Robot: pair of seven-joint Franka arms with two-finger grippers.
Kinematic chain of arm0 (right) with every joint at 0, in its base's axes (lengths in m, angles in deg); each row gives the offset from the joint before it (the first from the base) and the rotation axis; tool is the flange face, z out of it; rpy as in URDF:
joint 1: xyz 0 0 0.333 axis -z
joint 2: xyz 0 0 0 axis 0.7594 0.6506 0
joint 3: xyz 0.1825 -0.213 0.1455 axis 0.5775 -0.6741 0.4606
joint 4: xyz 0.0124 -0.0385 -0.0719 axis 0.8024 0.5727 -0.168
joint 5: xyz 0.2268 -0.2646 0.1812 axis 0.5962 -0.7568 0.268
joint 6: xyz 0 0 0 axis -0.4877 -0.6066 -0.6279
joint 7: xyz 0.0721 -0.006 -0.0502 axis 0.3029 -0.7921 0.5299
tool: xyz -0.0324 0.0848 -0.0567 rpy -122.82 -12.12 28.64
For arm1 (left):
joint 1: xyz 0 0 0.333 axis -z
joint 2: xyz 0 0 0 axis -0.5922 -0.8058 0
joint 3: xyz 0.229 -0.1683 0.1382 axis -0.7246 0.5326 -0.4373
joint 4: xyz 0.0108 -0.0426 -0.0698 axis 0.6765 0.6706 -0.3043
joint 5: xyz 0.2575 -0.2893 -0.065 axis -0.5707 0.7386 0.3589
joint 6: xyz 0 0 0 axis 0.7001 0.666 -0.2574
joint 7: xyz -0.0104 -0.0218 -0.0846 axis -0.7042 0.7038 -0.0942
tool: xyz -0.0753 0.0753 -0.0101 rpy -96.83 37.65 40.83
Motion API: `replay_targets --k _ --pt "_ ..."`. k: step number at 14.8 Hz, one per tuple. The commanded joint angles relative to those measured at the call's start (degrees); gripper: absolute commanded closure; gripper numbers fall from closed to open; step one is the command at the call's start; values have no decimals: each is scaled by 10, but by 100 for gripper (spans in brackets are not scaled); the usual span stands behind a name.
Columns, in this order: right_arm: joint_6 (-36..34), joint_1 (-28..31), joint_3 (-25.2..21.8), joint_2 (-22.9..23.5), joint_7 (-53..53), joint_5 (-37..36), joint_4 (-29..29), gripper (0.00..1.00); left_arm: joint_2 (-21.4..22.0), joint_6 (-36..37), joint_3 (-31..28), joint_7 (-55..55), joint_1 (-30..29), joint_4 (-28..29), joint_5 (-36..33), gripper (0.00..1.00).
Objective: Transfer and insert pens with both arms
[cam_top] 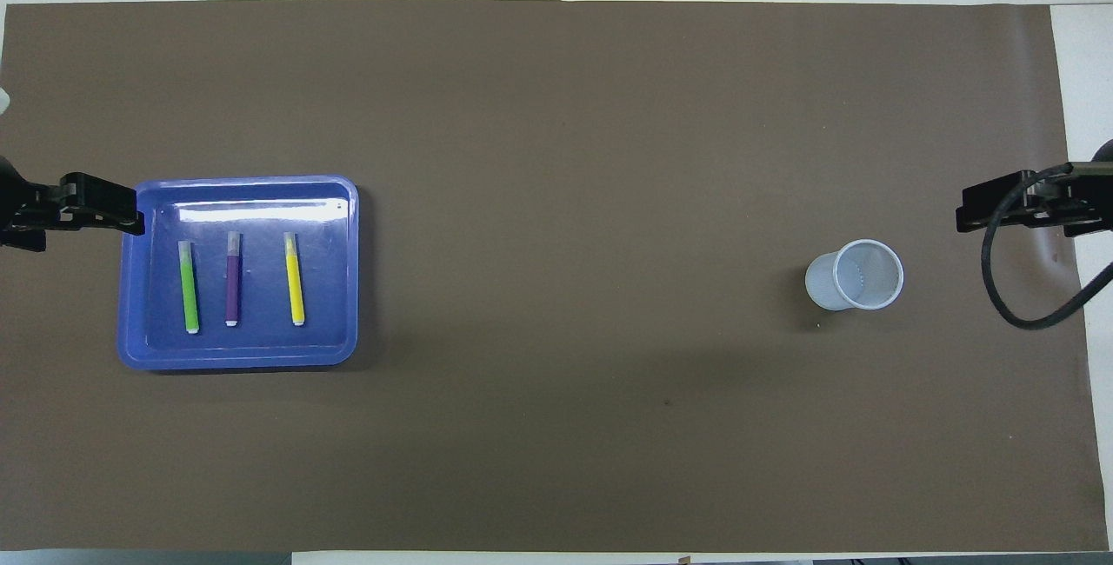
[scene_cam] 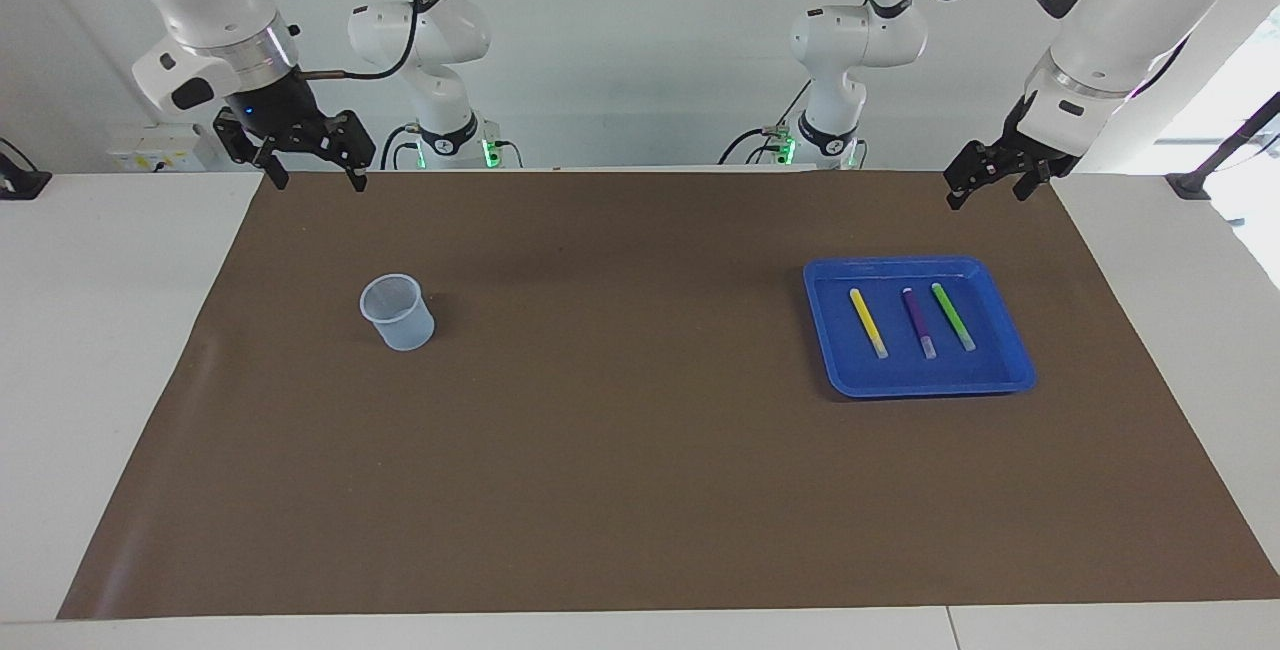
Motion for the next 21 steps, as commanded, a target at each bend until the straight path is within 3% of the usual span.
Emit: replay_targets --k 1,5,8,15,21 --pt "3 9 2 -5 14 11 8 0 29 -50 -1 36 -33 75 2 0" --pt "4 9 2 -4 14 11 8 0 21 -178 -2 153 -90 197 1 0" --pt "3 9 2 -5 14 11 8 0 -32 -293 -2 207 -121 258 1 0" --pt "4 9 2 -5 14 11 8 0 -103 -368 -2 207 -114 264 1 21" --pt "3 9 2 -5 14 11 8 0 -131 -397 -2 208 -112 269 1 28"
